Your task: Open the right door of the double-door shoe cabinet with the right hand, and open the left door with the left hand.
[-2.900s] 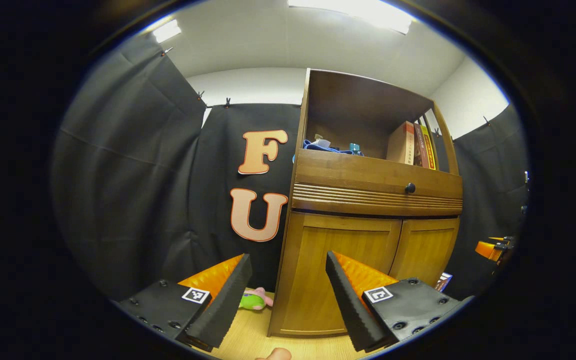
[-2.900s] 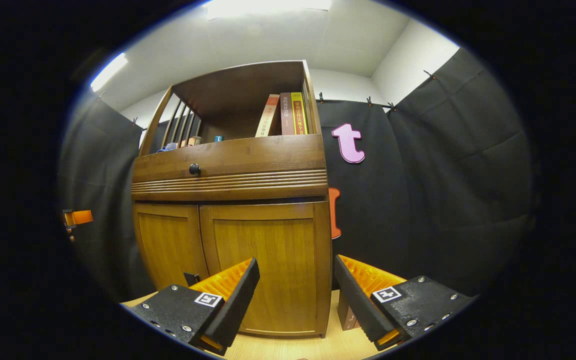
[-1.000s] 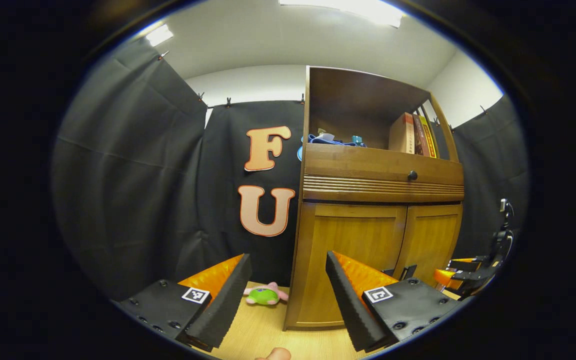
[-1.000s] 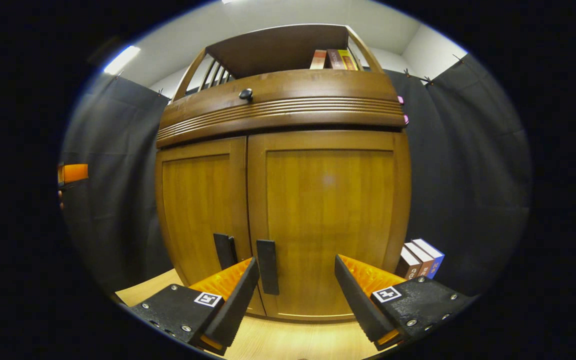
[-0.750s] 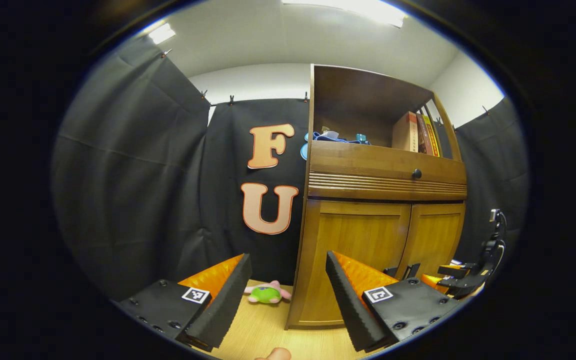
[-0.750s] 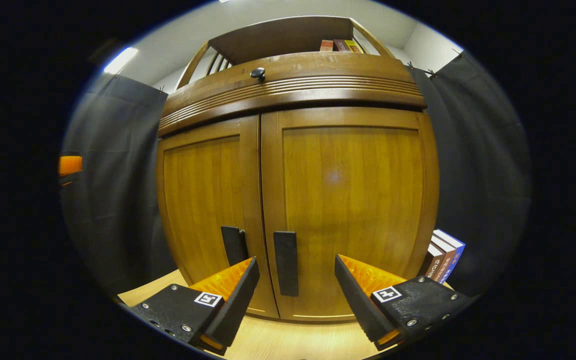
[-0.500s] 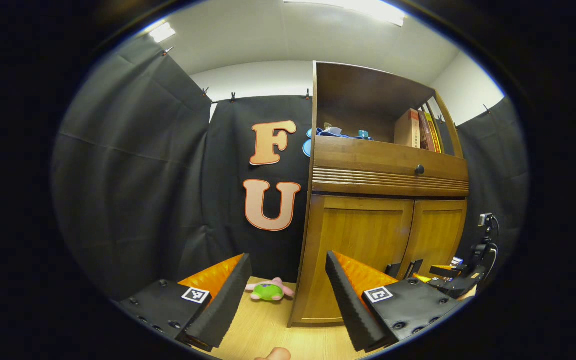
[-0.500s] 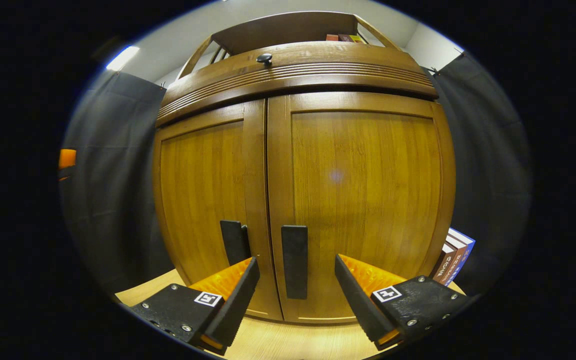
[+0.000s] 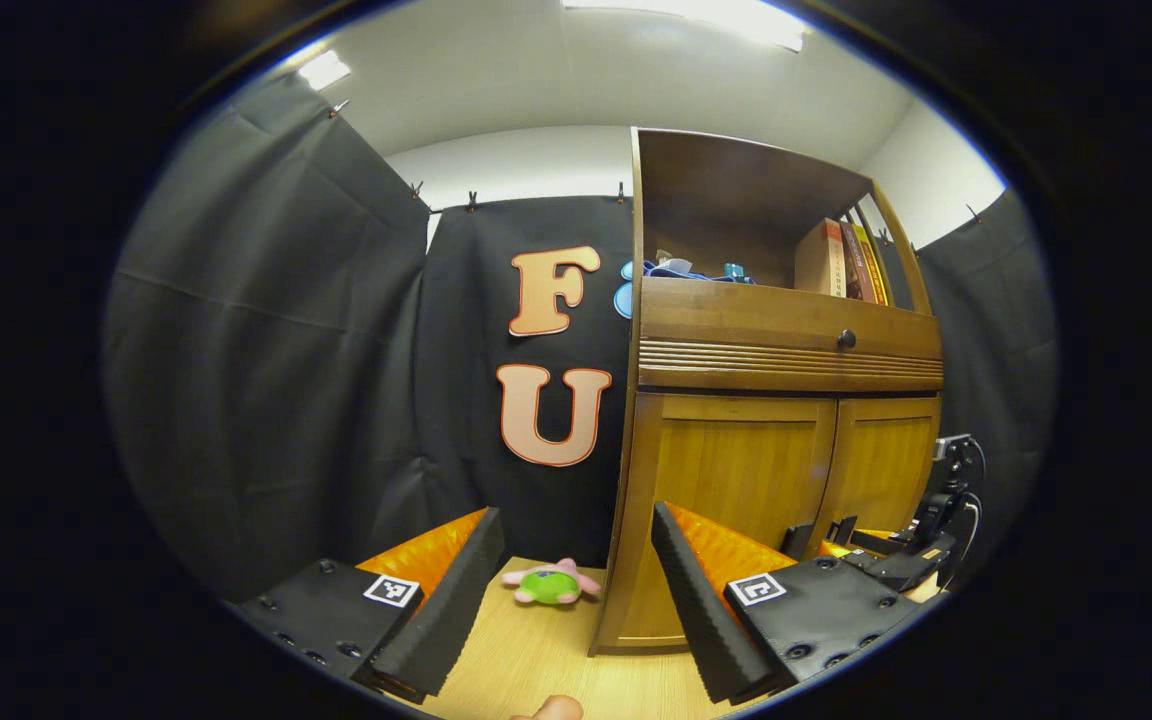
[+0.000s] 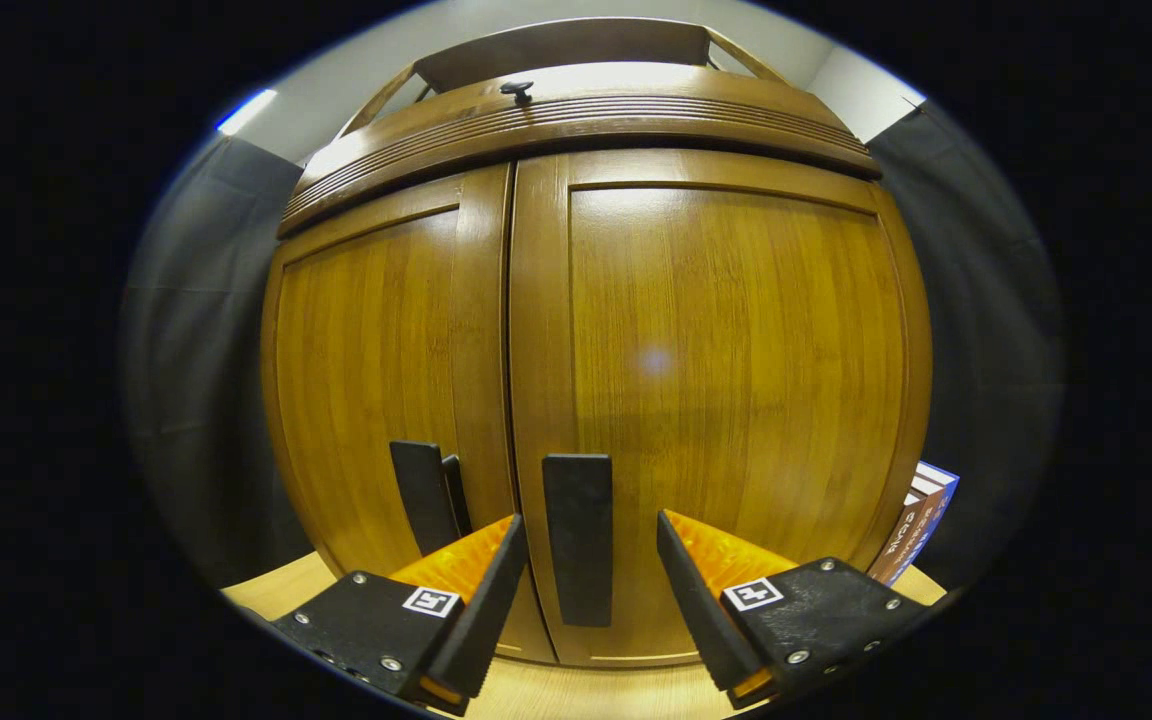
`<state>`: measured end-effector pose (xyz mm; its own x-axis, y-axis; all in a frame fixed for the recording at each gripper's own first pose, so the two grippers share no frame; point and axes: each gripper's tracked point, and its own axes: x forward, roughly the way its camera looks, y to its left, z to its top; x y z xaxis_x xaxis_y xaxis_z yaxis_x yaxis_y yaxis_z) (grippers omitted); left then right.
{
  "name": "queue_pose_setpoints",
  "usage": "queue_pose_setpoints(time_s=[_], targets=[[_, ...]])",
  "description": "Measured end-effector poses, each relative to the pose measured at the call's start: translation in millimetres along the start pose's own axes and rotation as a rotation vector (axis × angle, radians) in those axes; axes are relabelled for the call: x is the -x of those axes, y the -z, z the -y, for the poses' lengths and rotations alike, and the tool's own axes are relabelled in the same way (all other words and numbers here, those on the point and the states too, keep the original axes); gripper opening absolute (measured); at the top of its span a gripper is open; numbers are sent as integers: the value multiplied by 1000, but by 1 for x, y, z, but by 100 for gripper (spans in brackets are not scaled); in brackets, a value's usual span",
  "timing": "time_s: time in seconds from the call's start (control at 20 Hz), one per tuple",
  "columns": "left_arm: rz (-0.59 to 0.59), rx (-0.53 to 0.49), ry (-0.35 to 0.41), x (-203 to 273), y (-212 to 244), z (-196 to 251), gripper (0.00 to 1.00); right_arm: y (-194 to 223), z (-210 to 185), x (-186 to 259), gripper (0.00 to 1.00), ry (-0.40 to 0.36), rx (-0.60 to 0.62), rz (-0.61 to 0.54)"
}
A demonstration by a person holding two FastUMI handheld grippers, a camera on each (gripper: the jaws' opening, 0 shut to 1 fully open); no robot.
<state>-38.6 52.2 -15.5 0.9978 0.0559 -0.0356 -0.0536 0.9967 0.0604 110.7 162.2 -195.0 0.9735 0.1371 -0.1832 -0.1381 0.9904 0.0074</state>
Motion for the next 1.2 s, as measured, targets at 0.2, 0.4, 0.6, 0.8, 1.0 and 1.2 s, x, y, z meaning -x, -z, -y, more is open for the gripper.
queue_pose_setpoints(time_s=[0.2,0.4,0.6,0.8,1.0,1.2], targets=[[-2,-9,-4,2,1,-2,98,2,-3,-6,65,7,17,-1],[5,-4,-15,4,-1,-7,99,8,-1,-13,55,20,-13,-19],[-2,-4,-20,7,2,-11,98,8,0,-9,35,30,-35,-22],[-6,-7,-29,9,4,-15,97,9,-1,1,41,18,-17,-28],[-3,-3,-31,10,3,-15,96,10,-1,21,30,-38,-21,-28],[-20,-3,-30,6,11,-14,99,12,3,46,29,-78,-19,-23]])
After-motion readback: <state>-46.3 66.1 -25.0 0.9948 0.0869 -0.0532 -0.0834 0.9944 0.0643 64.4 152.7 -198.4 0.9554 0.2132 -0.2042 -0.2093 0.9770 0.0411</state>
